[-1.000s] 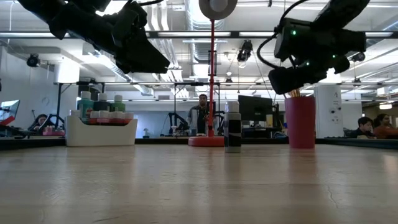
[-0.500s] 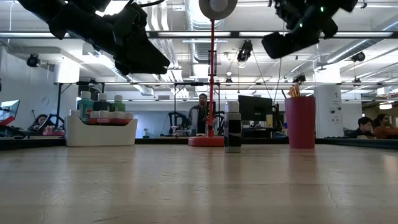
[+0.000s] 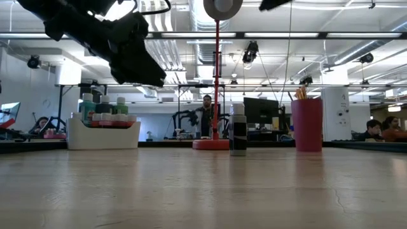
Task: Pick & Place Paint Supplies
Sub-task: Put the silver paintbrush into the pink cup
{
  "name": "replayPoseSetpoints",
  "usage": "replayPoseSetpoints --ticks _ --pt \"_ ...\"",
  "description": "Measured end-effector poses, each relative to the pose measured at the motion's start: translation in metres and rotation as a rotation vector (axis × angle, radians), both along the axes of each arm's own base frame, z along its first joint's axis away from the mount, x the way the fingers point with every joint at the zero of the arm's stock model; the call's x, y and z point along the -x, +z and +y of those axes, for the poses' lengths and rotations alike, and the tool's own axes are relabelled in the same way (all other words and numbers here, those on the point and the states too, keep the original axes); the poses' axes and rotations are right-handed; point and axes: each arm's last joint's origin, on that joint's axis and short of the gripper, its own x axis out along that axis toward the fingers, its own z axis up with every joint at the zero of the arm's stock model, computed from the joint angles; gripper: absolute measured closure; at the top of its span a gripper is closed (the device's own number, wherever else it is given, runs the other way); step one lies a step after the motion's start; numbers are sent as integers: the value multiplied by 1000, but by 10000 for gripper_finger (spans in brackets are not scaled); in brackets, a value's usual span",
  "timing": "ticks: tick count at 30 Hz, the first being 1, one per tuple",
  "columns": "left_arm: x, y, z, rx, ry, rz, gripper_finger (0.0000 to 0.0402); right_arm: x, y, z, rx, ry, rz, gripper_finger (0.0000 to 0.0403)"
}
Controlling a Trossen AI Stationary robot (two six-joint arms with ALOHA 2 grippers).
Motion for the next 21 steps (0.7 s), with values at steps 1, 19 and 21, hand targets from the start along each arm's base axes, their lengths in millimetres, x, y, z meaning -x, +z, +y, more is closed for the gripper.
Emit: replayPoseSetpoints --ticks 1,19,21 --pt "1 -1 0 5 2 14 170 0 3 8 -8 50 0 234" --pt "9 -19 0 89 52 117 170 14 -12 118 -455 261 66 198" --pt "10 -21 0 91 54 126 170 15 -19 120 -555 189 164 197"
